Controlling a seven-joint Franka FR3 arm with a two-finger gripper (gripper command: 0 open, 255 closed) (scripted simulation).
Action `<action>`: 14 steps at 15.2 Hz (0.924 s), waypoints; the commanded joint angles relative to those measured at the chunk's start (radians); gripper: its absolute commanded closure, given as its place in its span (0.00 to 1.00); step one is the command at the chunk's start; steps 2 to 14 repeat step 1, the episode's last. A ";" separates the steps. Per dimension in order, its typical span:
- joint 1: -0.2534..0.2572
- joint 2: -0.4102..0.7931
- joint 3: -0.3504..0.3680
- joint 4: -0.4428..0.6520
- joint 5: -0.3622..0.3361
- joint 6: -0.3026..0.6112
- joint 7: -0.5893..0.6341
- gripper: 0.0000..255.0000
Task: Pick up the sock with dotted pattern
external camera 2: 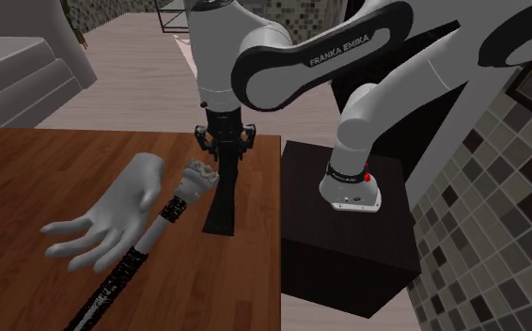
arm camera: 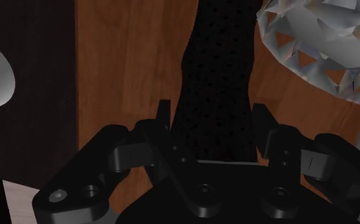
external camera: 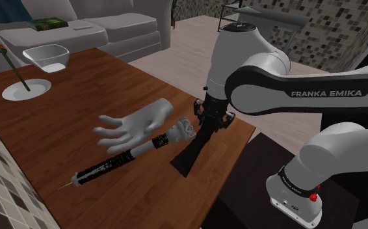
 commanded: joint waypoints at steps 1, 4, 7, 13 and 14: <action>0.001 -0.005 -0.005 0.006 -0.002 -0.009 -0.001 1.00; 0.001 -0.005 -0.005 0.006 -0.002 -0.009 -0.001 1.00; 0.001 -0.005 -0.005 0.006 -0.002 -0.009 -0.001 1.00; 0.001 -0.005 -0.005 0.006 -0.002 -0.009 -0.001 1.00; 0.001 -0.005 -0.005 0.006 -0.002 -0.009 -0.001 1.00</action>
